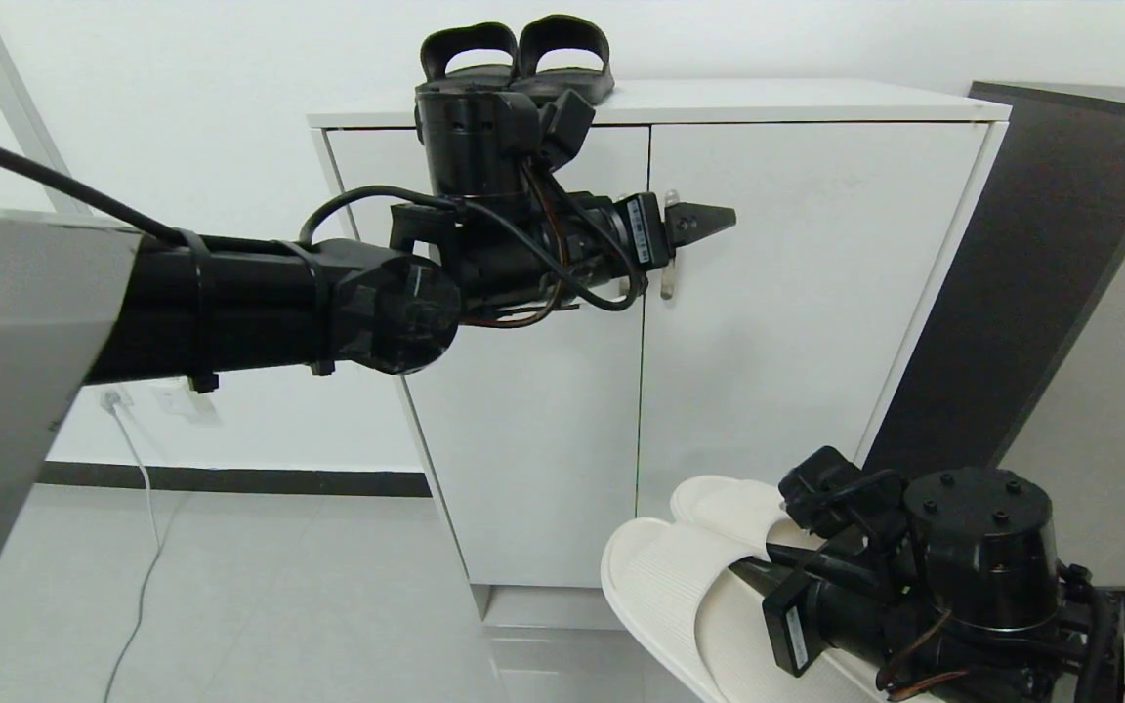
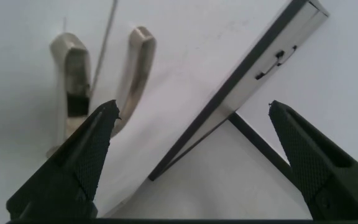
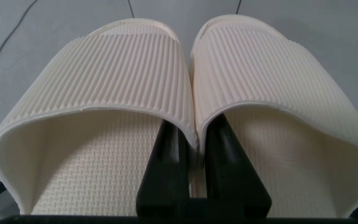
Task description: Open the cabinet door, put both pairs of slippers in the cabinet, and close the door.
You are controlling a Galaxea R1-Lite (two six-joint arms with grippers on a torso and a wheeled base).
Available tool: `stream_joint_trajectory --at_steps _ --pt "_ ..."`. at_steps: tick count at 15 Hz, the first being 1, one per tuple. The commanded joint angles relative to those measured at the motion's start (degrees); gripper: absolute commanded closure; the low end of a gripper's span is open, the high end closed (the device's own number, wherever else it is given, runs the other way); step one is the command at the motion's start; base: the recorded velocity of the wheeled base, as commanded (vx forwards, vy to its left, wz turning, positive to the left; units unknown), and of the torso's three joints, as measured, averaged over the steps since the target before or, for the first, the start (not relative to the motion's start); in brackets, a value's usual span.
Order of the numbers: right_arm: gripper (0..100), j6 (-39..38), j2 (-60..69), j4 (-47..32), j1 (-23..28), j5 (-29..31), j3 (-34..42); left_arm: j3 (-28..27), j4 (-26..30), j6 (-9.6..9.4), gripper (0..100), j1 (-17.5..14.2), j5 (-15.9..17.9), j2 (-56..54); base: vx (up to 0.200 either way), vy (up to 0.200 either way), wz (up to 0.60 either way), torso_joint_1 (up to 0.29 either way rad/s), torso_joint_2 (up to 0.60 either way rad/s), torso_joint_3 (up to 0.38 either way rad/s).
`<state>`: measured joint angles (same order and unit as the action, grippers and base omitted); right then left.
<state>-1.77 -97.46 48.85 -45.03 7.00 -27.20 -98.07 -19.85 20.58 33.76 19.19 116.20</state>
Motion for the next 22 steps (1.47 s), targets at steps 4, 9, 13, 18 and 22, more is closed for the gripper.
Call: stream_joint_trajectory --at_steps 4,9,13,18,22 --pt "100 0.1 0.1 0.0 -0.1 0.0 0.0 -4.6 0.3 -0.01 0 0.0 -0.6 4.8 0.000 0.000 0.00 0.000 0.00 0.000" --pt "100 0.0 -0.4 0.0 -0.1 -0.1 0.0 -12.1 4.6 -0.01 0 0.9 -0.6 8.8 0.000 0.000 0.00 0.000 0.00 0.000" --pt "100 0.0 -1.4 1.1 -0.1 -0.1 0.3 -10.1 4.4 0.25 100 1.1 -0.3 7.8 0.000 0.000 0.00 0.000 0.00 0.000" --pt "100 0.1 -1.0 2.5 -0.5 -1.9 1.7 -3.7 4.0 0.16 100 2.1 -0.2 2.4 0.000 0.000 0.00 0.000 0.00 0.000" --pt "100 0.3 0.3 3.8 -0.9 -3.2 3.3 1.9 3.9 -0.01 100 3.6 -0.2 -2.0 0.000 0.000 0.00 0.000 0.00 0.000"
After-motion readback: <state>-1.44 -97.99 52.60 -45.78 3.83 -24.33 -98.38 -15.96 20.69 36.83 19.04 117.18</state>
